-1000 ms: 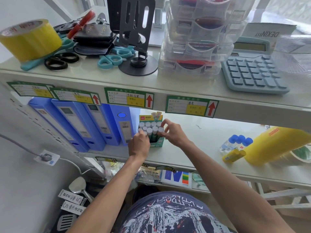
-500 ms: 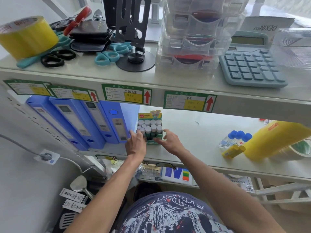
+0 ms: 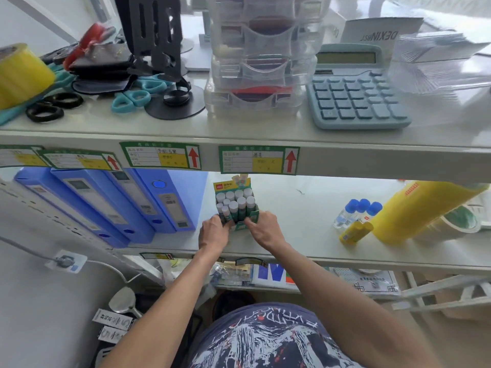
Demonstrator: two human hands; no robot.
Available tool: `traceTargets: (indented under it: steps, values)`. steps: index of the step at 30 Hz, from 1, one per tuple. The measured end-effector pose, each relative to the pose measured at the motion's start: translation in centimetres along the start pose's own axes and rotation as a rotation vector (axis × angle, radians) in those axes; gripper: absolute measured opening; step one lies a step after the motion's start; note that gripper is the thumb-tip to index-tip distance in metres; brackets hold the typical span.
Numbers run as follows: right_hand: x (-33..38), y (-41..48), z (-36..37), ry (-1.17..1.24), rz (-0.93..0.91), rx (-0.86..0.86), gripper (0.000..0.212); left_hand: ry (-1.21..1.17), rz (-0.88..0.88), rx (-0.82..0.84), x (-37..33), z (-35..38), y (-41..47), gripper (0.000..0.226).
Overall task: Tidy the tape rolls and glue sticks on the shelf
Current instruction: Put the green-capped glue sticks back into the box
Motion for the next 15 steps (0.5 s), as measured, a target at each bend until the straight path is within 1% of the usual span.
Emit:
traceTargets:
  steps: [4, 8, 10, 15]
  values:
    - [-2.5, -1.0, -2.5, 0.026, 0.049, -0.088, 0.027, -0.040, 0.028, 0.061, -2.6, 2.9, -0.5, 0.040]
    - [-5.3, -2.2, -5.6, 0.100, 0.139, -0.180, 0.032, -0.097, 0.079, 0.128, -6.9, 4.5, -2.0, 0.030]
    - [-6.5, -2.8, -7.3, 0.119, 0.168, -0.233, 0.034, -0.103, 0.092, 0.158, -8.7, 5.8, -2.3, 0.029]
    - [-9.3, -3.7, -10.4, 0.148, 0.257, -0.314, 0.032, -0.125, 0.107, 0.216, -12.2, 8.8, -2.5, 0.026]
Point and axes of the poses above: each hand's wrist, its own y-axis towards the middle knuckle, its own z-axis out of the palm, x = y × z, the point moved 6 cm from there along y, towards the middle knuckle
